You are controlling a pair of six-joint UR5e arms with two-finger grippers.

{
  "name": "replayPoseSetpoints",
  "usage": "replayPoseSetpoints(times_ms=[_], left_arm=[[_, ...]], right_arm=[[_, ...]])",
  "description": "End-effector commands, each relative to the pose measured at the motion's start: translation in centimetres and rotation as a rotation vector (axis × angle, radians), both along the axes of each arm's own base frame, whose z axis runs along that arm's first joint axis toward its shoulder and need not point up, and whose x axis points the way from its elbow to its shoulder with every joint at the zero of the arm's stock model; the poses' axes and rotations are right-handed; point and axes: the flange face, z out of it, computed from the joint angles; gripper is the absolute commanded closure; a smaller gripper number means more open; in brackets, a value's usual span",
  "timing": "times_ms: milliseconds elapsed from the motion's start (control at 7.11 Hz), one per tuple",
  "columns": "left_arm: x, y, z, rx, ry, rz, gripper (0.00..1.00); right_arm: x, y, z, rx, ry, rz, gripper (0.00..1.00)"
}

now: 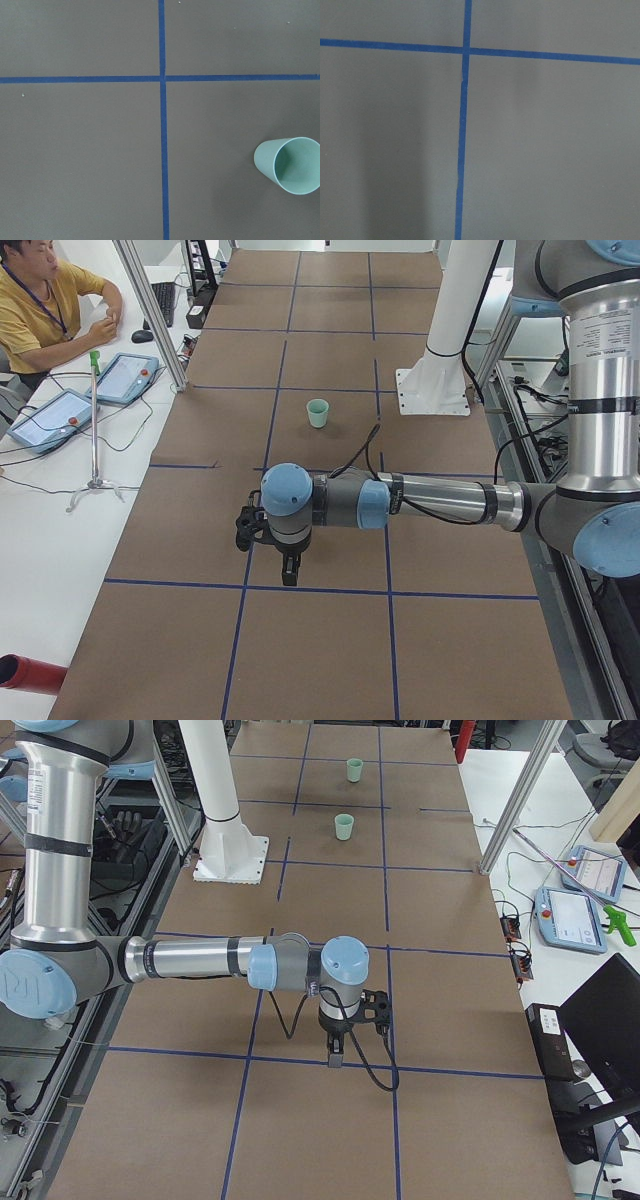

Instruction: Stack cups

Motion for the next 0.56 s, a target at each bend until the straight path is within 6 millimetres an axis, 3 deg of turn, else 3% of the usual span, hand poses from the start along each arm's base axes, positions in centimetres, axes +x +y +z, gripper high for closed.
replayPoseSetpoints(times_ms=[0, 281, 422], left_arm=[[0.4, -0.2, -0.1, 0.045, -0.021, 0.011, 0.0], [0.6, -0.5, 0.9, 0.023, -0.029, 0.008, 0.0], [0.7, -2.2, -0.5, 0.052, -0.021, 0.009, 0.0]], right_arm=[[0.0, 0.0, 0.0, 0.0, 0.0, -0.001, 0.0], [0.0, 0.0, 0.0, 0.0, 0.0, 0.001, 0.0], [0.0, 0.0, 0.0, 0.0, 0.0, 0.001, 0.0]])
